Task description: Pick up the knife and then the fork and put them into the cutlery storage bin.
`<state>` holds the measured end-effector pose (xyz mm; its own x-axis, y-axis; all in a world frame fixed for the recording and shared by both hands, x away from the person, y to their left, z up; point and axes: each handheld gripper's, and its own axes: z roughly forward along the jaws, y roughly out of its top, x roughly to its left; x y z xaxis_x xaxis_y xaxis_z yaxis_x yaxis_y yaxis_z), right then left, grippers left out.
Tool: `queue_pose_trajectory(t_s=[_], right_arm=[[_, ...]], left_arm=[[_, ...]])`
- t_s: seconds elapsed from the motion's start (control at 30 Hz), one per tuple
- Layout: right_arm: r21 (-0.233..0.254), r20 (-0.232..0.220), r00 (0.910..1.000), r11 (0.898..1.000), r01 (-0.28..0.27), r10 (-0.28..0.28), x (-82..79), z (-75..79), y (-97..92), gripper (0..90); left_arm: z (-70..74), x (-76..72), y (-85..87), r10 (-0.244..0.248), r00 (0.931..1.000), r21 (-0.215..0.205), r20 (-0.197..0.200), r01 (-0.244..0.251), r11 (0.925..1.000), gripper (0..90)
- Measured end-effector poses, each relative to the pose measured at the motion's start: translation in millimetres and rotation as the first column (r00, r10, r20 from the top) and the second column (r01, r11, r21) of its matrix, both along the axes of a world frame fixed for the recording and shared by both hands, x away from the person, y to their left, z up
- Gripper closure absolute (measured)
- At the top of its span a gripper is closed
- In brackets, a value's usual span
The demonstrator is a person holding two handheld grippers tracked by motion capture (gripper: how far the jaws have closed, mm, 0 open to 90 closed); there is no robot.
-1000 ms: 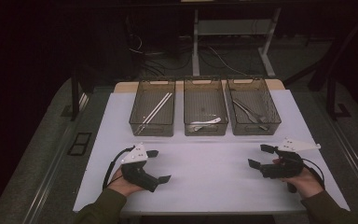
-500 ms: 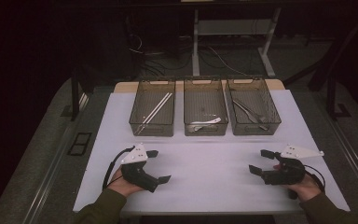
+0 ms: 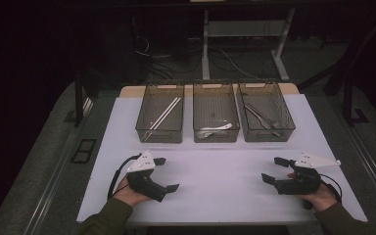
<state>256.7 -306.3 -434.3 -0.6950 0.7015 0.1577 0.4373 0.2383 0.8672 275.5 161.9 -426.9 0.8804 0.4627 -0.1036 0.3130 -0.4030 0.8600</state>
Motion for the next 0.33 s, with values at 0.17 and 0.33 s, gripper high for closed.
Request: queue_pose_trajectory(t_s=[0.17,0.33], right_arm=[[-0.005,0.005,1.0,1.0,-0.004,0.004,-0.6,0.5,0.3,17.2],[-0.007,0.005,1.0,1.0,-0.005,0.005,-0.7,0.5,0.4,17.2]], left_arm=[[0.0,0.0,-0.2,0.0,1.0,0.0,0.001,0.0,1.0,0.0],[0.2,0.1,-0.2,0.001,1.0,0.0,0.001,-0.001,1.0,0.0]])
